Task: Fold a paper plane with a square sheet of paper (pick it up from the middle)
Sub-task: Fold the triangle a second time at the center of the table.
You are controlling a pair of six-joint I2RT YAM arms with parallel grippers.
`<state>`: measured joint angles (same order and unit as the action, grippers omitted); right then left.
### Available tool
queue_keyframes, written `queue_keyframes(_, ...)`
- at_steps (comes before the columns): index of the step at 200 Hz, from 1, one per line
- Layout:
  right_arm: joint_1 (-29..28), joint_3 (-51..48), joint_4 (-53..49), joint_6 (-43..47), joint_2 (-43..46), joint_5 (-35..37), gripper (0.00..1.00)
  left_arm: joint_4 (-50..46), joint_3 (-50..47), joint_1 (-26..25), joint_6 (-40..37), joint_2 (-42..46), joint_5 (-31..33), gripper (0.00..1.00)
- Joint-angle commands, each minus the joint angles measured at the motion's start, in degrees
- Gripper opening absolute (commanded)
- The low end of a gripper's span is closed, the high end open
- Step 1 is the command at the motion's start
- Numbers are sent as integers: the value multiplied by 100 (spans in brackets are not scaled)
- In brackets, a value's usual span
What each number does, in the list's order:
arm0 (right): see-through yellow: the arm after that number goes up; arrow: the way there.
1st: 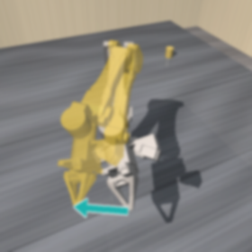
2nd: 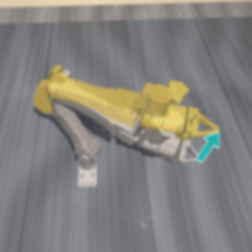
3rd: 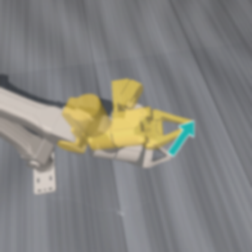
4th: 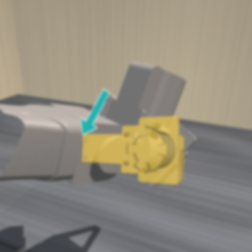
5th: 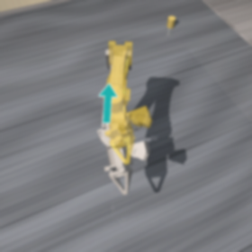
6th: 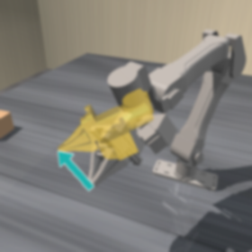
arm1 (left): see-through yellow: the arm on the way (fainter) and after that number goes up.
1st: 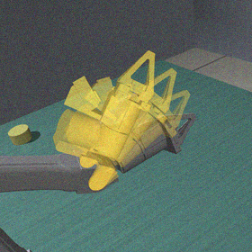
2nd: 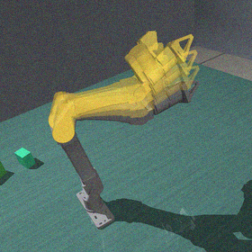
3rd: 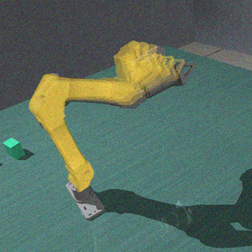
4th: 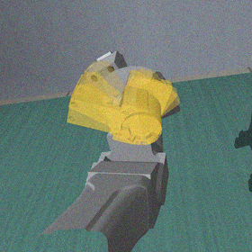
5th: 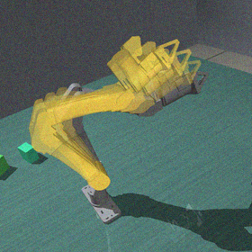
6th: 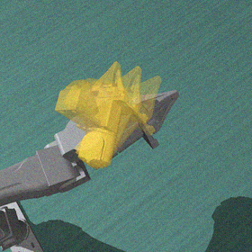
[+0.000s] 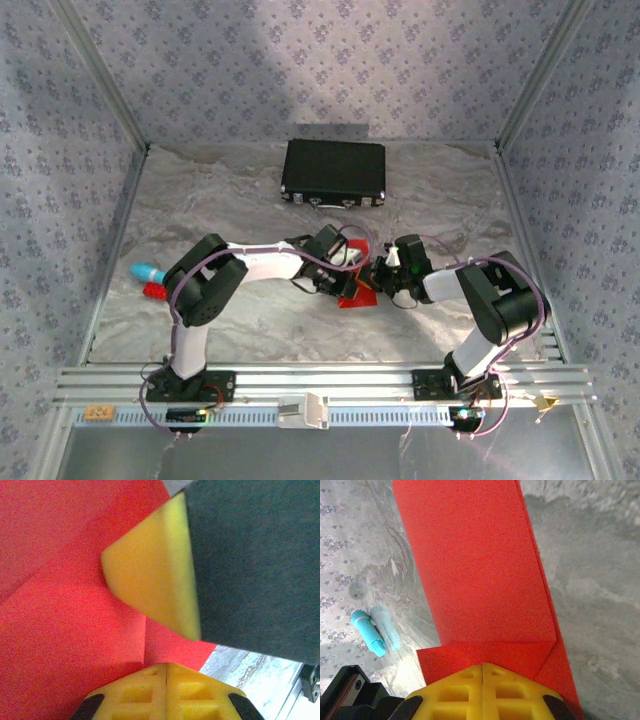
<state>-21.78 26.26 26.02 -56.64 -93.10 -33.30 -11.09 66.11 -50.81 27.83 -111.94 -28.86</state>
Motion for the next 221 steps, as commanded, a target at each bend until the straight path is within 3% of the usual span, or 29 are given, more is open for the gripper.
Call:
queue_keyframes(1, 49, -173, -484, -14, -111, 429, 0, -196, -115, -48, -164, 0, 82, 6)
queue_keyframes(221, 86, -181, -475, -17, -88, 399, 0, -34, -1023, -52, -160, 1192, 487, 3)
